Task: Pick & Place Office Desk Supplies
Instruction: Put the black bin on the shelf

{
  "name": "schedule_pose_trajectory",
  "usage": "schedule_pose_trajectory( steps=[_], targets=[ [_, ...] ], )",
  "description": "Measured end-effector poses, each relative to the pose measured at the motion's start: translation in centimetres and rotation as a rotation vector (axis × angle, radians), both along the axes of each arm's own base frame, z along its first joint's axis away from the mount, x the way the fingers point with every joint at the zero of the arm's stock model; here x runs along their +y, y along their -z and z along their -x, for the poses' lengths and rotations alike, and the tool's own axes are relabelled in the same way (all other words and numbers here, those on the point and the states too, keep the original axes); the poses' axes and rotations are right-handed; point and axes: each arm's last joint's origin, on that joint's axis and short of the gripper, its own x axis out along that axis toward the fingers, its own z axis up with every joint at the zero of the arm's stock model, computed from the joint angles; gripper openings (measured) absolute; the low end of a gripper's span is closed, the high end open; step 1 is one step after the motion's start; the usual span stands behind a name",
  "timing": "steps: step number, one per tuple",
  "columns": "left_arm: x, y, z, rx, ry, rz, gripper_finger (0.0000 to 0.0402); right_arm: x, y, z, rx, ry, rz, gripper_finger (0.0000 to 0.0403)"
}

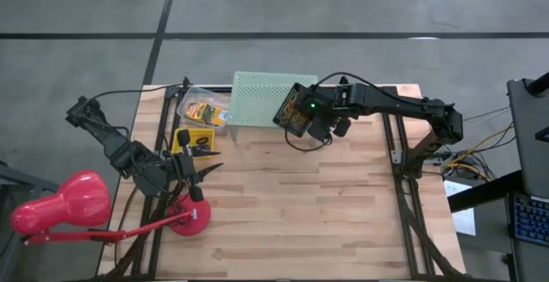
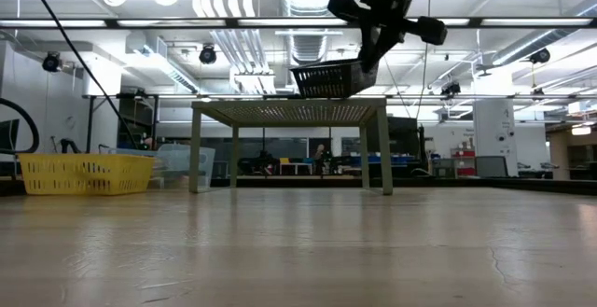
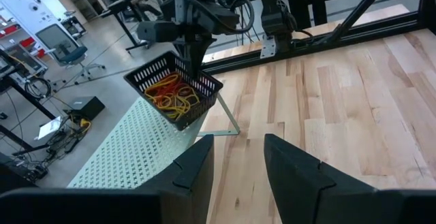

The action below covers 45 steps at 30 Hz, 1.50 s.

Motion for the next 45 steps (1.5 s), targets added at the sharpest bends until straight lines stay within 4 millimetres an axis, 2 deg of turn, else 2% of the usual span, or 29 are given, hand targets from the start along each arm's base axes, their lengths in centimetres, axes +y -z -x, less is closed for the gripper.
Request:
schedule_pose_trajectory(
  steps=[8, 11, 16, 24, 37, 45],
  targets=[
    [0.0, 0.0, 0.0, 0.0, 0.0, 0.0, 0.0133, -0.3, 0.0, 0.2, 0.019, -0.004, 0.004, 0.0013],
    [0.0, 0.0, 0.0, 0.0, 0.0, 0.0, 0.0133, -0.6, 0.1, 0.6, 0.074, -0.082, 0.025, 0.0013],
    [0.0, 0.0, 0.0, 0.0, 0.0, 0.0, 0.0133, -1.8, -0.5, 1.4, 0.059, -0.174, -0.012, 0.0013],
    [0.0, 0.0, 0.0, 0.0, 0.0, 0.0, 0.0133, -4.5, -0.8, 2.6, -0.053, -0.191, -0.216, 0.0013],
    [0.0, 0.0, 0.0, 0.0, 0.0, 0.0, 0.0133, -7.1, -0.9, 3.9, -0.089, -0.387, -0.187, 0.0013],
    [0.0, 0.0, 0.0, 0.0, 0.0, 0.0, 0.0133, -8.9, -1.0, 5.0, -0.115, -0.44, -0.165, 0.0013]
  ],
)
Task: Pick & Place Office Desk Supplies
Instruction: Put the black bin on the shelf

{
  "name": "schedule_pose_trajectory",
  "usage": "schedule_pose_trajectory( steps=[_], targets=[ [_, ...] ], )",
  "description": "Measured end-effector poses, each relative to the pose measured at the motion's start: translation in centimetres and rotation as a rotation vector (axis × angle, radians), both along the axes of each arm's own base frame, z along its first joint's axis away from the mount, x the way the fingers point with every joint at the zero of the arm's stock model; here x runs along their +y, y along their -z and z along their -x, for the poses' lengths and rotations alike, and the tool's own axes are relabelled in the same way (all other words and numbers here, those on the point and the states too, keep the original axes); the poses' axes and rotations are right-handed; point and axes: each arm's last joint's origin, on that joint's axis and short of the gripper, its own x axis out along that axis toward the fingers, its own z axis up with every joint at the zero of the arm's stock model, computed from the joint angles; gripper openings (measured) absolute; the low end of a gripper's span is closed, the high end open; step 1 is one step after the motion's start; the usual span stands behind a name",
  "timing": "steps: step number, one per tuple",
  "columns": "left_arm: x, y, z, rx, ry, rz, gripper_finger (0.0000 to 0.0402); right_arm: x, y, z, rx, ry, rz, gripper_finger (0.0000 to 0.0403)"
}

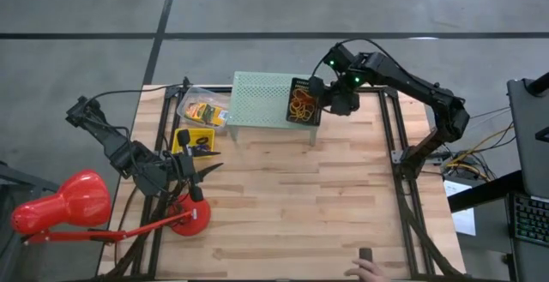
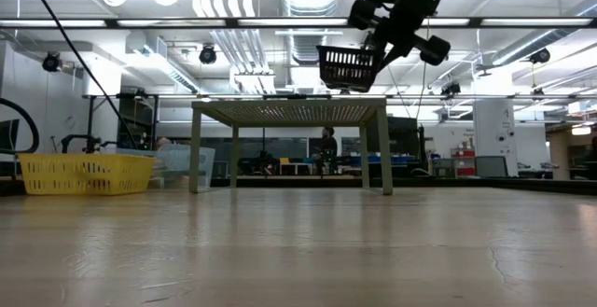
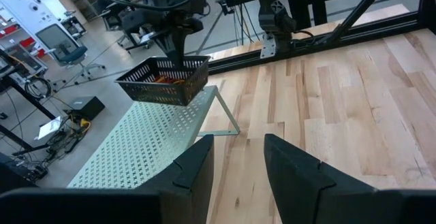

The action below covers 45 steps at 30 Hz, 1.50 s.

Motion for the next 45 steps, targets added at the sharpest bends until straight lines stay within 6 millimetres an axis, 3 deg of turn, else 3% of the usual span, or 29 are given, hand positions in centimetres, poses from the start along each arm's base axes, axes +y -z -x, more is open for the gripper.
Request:
schedule_pose_trajectory(
  steps=[9, 23, 45],
  targets=[
    [0.0, 0.0, 0.0, 0.0, 0.0, 0.0, 0.0133, -0.7, 0.1, 0.3, 0.005, -0.04, 0.043, 0.0013],
    [0.0, 0.0, 0.0, 0.0, 0.0, 0.0, 0.0133, -2.0, 2.7, -1.0, 0.076, -0.016, -0.024, 0.0013],
    [0.0, 0.0, 0.0, 0.0, 0.0, 0.0, 0.0133, -2.2, 2.4, -1.4, 0.022, 0.108, -0.083, 0.0013]
  ],
)
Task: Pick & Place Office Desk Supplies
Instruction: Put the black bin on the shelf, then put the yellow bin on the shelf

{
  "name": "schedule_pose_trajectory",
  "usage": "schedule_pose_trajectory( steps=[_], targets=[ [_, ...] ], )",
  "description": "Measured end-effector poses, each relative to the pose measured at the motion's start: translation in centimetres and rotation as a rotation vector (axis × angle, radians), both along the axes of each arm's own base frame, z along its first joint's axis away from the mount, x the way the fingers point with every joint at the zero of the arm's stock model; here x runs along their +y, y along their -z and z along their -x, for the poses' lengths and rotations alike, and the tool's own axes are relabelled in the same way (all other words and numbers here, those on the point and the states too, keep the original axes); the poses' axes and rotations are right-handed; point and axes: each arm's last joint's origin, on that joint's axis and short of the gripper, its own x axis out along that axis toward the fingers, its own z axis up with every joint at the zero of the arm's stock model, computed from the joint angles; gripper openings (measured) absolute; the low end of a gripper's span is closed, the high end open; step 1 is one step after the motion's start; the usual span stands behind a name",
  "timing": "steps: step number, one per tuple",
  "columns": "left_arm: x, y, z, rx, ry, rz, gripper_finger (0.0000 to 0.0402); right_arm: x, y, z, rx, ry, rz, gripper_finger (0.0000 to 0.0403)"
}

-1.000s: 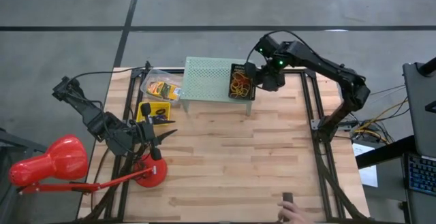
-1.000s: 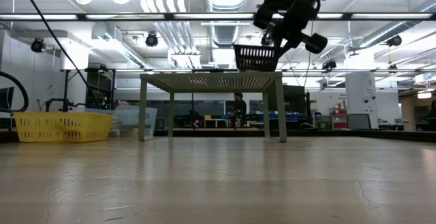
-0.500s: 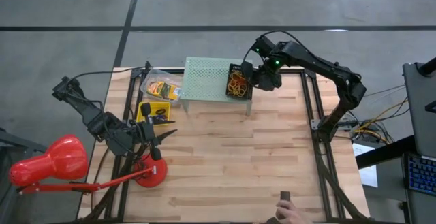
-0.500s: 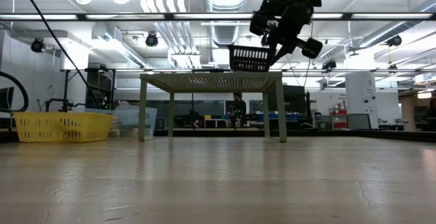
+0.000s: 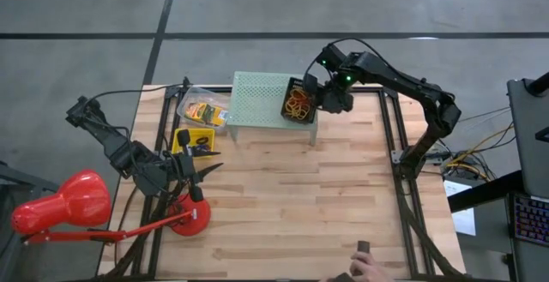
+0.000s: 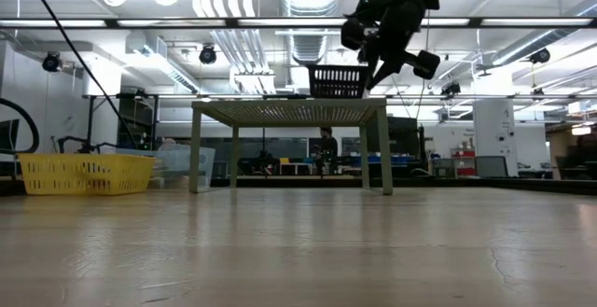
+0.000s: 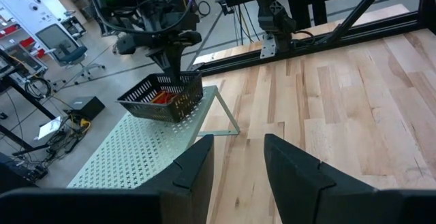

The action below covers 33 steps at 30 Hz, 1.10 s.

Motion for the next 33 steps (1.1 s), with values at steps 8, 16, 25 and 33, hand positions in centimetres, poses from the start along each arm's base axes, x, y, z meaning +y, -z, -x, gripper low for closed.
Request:
schedule_pose_trajectory(
  steps=[8, 16, 25, 33],
  targets=[
    [0.0, 0.0, 0.0, 0.0, 0.0, 0.0, 0.0133, 0.3, 0.2, 0.5, 0.052, -0.021, -0.01, 0.0013],
    [0.0, 0.0, 0.0, 0.0, 0.0, 0.0, 0.0133, 0.4, 0.0, 0.7, 0.062, -0.03, 0.005, 0.002],
    [0.0, 0.0, 0.0, 0.0, 0.0, 0.0, 0.0133, 0.6, -0.5, 1.0, 0.051, -0.031, 0.019, 0.0075],
    [0.0, 0.0, 0.0, 0.0, 0.0, 0.0, 0.0133, 0.8, -1.3, 1.2, 0.011, -0.03, 0.049, 0.0084]
  ],
)
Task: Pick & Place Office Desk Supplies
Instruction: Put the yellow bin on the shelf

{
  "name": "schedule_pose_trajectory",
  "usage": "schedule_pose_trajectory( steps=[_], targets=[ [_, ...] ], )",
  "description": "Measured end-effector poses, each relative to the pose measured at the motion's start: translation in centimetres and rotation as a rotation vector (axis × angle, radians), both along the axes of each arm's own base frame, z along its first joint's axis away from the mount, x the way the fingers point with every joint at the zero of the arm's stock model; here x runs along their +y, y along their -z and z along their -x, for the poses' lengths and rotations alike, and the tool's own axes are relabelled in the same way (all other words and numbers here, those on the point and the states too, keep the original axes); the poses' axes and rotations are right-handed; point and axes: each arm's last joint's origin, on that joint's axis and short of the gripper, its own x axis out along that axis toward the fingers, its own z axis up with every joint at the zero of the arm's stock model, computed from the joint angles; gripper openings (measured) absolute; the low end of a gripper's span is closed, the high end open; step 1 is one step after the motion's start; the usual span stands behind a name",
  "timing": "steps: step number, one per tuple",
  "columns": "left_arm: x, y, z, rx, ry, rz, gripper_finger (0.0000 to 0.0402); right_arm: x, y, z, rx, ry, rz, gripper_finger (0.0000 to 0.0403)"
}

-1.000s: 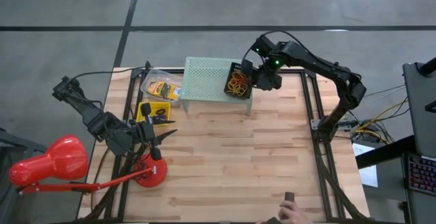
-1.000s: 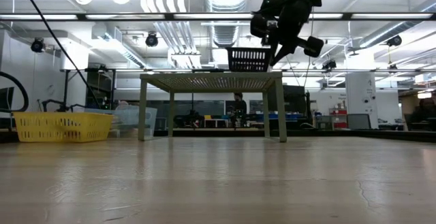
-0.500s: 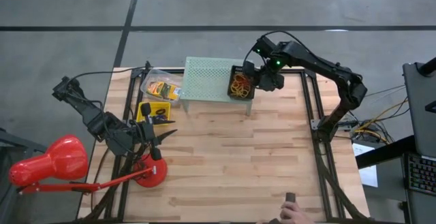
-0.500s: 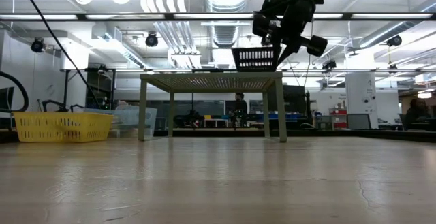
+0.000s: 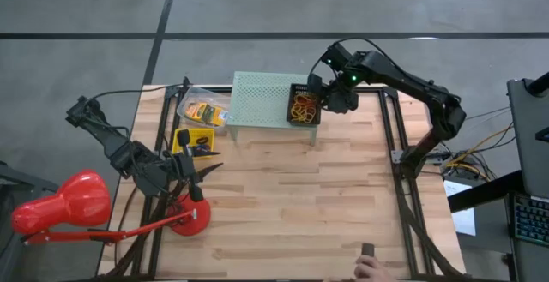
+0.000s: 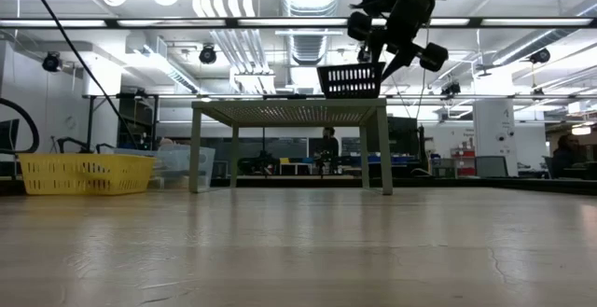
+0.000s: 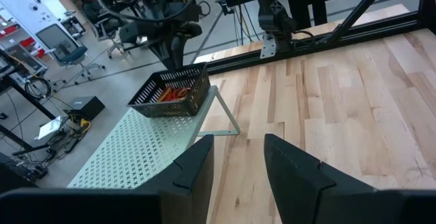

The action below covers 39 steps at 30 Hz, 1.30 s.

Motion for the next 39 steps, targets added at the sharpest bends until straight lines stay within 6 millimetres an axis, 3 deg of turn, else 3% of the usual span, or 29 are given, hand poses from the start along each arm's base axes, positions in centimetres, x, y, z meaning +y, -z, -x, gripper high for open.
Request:
schedule_pose_trajectory(
  steps=[14, 21, 30, 39],
  targets=[
    [0.0, 0.0, 0.0, 0.0, 0.0, 0.0, 0.0133, 1.1, -2.3, 1.4, -0.067, 0.054, 0.012, 0.0103],
    [0.0, 0.0, 0.0, 0.0, 0.0, 0.0, 0.0133, 2.8, -3.5, 1.4, -0.109, 0.119, -0.041, 0.0115],
    [0.0, 0.0, 0.0, 0.0, 0.0, 0.0, 0.0133, 6.5, -5.4, -0.8, -0.253, 0.485, -0.381, 0.0128],
    [0.0, 0.0, 0.0, 0.0, 0.0, 0.0, 0.0133, 10.0, -6.0, -4.3, -0.331, 0.693, -0.738, 0.0125]
  ],
)
